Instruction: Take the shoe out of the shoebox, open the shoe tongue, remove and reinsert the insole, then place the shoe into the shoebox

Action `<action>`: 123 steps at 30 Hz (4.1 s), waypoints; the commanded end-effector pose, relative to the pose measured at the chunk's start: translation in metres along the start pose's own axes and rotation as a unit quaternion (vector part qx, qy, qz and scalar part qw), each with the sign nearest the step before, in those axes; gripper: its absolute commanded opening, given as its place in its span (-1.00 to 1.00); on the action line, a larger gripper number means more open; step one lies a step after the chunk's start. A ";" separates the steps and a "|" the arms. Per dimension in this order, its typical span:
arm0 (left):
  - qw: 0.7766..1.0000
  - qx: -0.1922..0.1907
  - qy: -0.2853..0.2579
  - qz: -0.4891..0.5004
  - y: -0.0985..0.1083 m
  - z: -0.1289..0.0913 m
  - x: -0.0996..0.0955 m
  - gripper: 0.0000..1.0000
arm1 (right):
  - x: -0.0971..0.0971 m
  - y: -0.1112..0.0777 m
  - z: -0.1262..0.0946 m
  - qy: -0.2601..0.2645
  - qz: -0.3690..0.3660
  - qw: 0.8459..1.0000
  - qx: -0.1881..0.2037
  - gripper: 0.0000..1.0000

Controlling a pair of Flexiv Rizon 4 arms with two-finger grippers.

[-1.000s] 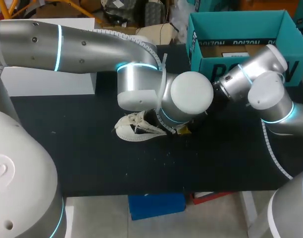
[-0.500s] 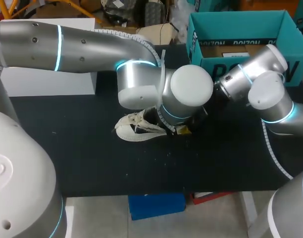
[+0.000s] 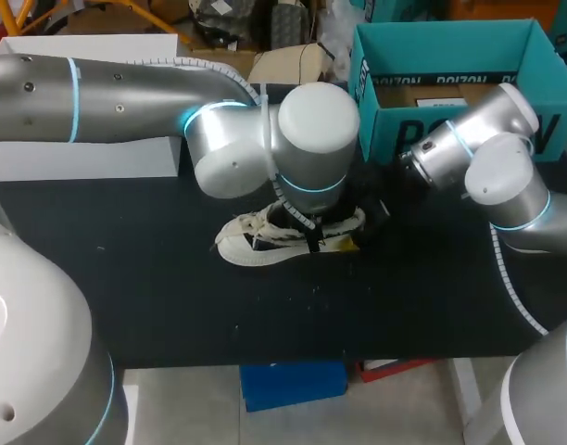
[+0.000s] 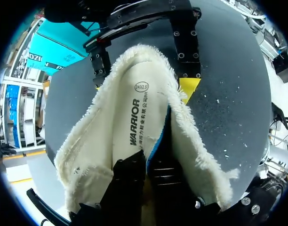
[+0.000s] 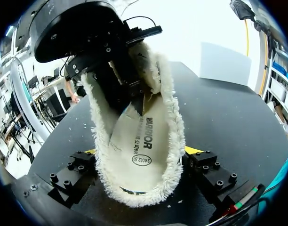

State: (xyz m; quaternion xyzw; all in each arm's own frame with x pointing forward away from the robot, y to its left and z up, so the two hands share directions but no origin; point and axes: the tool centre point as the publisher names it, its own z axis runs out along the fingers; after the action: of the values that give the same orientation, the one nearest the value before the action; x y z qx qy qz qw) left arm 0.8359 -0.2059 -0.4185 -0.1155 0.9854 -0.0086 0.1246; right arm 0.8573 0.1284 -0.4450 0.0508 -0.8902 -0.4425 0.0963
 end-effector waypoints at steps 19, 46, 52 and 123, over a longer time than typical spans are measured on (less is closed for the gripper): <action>0.998 0.069 0.000 0.004 0.006 -0.039 -0.005 -1.00 | 0.000 -0.002 0.005 0.001 0.001 1.000 0.001 -1.00; 0.986 0.138 0.013 0.095 -0.036 -0.021 0.001 -0.06 | 0.000 -0.002 0.005 0.001 0.001 1.000 0.001 -1.00; 0.982 0.154 0.008 0.105 -0.046 -0.020 0.000 -0.15 | 0.000 -0.002 0.005 0.001 0.001 1.000 0.001 -1.00; 0.905 0.410 0.032 0.112 -0.120 -0.215 0.044 -1.00 | 0.000 -0.002 0.005 0.001 0.001 1.000 0.001 -1.00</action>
State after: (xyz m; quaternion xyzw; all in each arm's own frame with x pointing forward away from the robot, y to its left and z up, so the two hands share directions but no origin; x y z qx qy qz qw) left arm 0.7679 -0.3375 -0.2135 0.0547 0.9068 -0.3971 0.1305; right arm 0.8565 0.1291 -0.4452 0.0510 -0.8902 -0.4423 0.0965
